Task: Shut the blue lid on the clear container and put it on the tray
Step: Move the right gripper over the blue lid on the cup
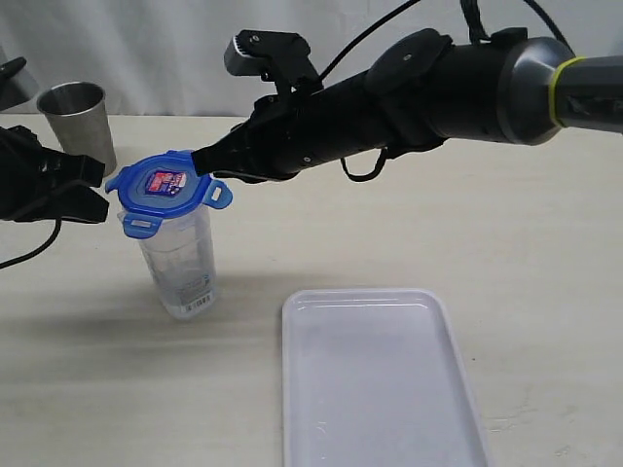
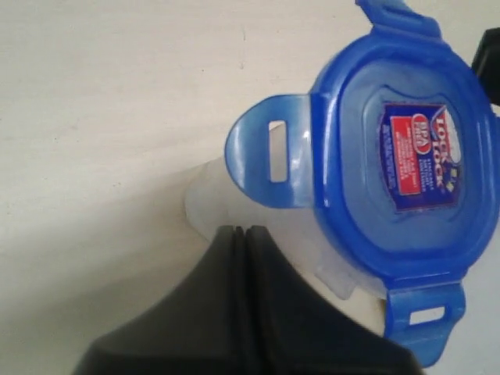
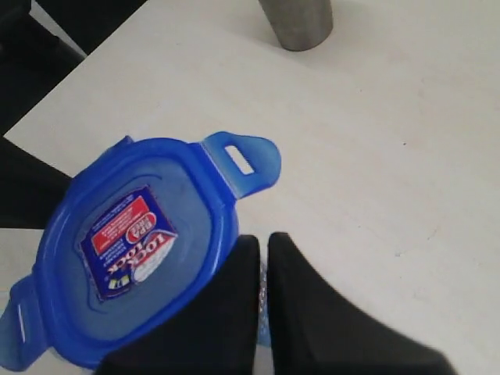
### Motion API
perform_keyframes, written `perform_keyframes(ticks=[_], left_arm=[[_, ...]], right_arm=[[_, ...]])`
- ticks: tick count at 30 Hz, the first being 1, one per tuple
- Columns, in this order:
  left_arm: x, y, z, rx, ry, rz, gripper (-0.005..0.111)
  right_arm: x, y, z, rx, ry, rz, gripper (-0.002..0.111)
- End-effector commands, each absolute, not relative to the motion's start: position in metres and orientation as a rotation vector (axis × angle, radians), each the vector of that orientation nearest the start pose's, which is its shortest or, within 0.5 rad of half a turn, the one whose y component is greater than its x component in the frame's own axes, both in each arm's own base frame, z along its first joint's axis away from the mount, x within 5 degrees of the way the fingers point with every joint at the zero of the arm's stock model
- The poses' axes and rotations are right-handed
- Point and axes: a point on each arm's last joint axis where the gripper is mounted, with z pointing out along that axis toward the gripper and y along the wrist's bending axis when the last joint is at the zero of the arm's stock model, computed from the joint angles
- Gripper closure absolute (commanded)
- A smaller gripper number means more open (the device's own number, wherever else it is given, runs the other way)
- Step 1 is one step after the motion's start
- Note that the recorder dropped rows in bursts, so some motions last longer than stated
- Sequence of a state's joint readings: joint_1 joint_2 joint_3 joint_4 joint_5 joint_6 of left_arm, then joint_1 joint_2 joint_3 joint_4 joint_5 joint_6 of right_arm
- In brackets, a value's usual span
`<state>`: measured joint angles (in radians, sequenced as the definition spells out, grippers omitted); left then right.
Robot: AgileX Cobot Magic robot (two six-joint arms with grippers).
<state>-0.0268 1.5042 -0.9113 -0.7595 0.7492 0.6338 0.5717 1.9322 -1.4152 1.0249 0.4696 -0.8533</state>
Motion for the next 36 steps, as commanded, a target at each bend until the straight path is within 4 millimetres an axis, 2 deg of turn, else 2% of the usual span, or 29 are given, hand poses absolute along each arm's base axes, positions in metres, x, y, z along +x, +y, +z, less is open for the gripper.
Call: perform_keyframes(ticks=[1,6,13,36], left_arm=[[0.285,-0.053,0.233,0.225,2.59,-0.653,0.105],[0.285,-0.053,0.233,0.225,2.59,-0.653,0.105],[0.287,-0.053,0.233,0.222,2.574,-0.647,0.105],[0.29,-0.051,0.234,0.197,2.55,-0.623,0.105]], right_arm=[[0.353,0.265,0.239,-0.71,2.176,0.776,0.104],[0.357,0.263,0.24,-0.651,2.168,0.752,0.104],[0.35,0.262,0.227,-0.712,2.28,0.742,0.104],[0.339,0.265,0.224,-0.812,2.349,0.811,0.104]])
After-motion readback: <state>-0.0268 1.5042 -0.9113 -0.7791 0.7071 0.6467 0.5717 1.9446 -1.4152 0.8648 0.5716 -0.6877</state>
